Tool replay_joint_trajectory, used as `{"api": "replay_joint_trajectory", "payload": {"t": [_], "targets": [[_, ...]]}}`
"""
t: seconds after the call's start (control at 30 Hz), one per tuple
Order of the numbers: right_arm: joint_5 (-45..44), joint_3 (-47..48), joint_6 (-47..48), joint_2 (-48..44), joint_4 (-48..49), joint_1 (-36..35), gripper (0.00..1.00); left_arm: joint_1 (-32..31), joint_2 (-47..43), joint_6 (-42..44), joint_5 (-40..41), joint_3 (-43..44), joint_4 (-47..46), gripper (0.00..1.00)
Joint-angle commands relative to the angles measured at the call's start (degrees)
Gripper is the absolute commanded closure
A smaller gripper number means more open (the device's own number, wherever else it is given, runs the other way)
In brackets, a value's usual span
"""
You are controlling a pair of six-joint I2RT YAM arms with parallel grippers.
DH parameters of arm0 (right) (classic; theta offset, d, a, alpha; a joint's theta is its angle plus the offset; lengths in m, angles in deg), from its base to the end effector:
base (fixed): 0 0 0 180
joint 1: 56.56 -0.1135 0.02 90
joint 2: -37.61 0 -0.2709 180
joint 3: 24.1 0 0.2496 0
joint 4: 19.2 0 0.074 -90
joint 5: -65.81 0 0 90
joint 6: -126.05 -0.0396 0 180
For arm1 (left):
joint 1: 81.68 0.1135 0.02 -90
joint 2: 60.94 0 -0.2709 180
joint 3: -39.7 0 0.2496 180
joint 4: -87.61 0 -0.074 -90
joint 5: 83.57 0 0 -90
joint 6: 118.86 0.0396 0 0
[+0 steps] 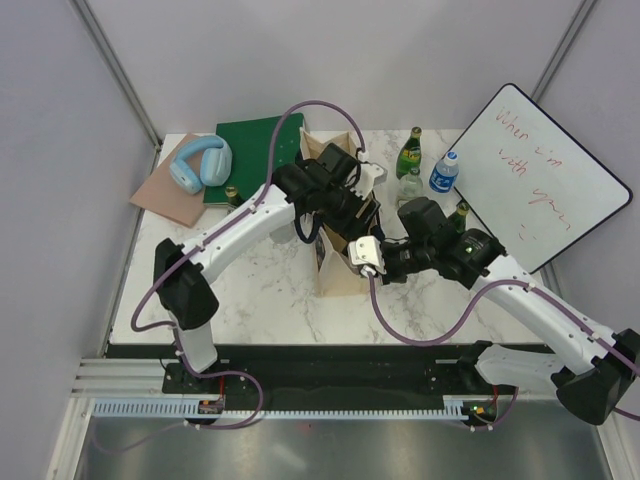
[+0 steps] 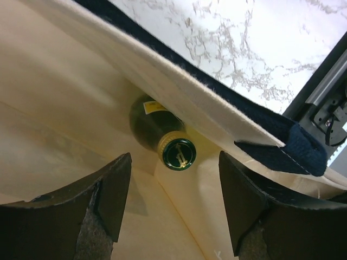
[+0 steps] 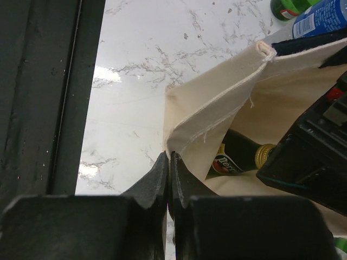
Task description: Take the beverage out of the canvas bag
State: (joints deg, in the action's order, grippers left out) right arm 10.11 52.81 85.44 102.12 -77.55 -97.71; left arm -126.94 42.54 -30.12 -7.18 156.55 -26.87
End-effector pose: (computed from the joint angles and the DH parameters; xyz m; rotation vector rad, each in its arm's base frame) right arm 0.1520 0.1625 0.3349 -1.8082 1.3932 0.6314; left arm 0.2714 -0.2871 0.3458 1.0541 2.3300 -0.6261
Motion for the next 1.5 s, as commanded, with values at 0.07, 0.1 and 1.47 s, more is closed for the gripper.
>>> {"api": "replay_joint_trajectory", "payload": {"t": [0.07, 0.1, 1.47], "targets": [[2.6, -1.5, -1.9, 0.9, -2.7, 0.4, 0.91, -1.5, 2.0, -2.7, 1.3, 2.7, 2.3, 0.29], [2.7, -1.6, -2.0, 0.8, -2.7, 0.5, 0.91, -1.8, 2.2, -2.8, 1.6, 2.7, 2.3, 0.29], [-1.1, -2.1, -9.0, -1.0, 2.9, 2.4, 0.38, -4.1, 5.9, 1.2, 15.8, 25.1, 11.5, 0.98]]}}
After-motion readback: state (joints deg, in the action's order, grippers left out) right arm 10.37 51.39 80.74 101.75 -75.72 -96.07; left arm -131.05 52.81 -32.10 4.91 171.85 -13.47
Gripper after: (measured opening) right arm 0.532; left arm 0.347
